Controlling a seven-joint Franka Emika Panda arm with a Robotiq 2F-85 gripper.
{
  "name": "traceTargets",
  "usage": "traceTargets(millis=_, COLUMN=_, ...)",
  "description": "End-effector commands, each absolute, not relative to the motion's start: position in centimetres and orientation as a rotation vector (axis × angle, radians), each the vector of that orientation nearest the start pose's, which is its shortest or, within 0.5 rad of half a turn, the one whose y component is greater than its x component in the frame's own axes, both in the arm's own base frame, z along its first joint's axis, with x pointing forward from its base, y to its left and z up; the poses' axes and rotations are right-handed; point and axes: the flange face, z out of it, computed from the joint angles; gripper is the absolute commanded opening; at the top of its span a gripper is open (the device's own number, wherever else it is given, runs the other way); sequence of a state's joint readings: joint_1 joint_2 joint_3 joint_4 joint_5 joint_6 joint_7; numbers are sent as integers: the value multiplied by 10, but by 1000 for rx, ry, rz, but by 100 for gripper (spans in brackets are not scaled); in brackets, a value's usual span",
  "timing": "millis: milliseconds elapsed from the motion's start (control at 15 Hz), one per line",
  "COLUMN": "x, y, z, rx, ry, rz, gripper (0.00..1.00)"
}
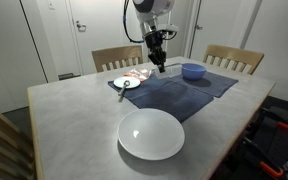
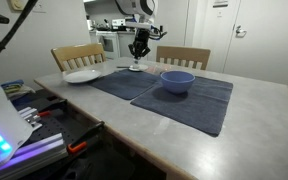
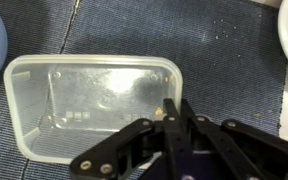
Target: Empty the lunchbox into the bowl
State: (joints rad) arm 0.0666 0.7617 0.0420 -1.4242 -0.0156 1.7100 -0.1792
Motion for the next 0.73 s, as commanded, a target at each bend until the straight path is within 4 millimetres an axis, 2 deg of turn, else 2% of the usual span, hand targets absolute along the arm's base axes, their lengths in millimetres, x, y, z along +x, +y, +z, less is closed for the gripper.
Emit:
traceTargets(millis=0, x=675, y=70, z=211, rx=-2968, ry=-448, rz=706, gripper=36)
traceTargets(millis=67, x=676, y=71, z=213, rx=-2968, ry=-449, rz=695, gripper=37)
traceTargets(millis=200, x=679, y=72, z=220, rx=-2979, ry=-456, rz=673, gripper=49)
traceTargets(millis=667, x=693, y=67, z=260, rx=-3016, ry=-480, rz=558, gripper=98)
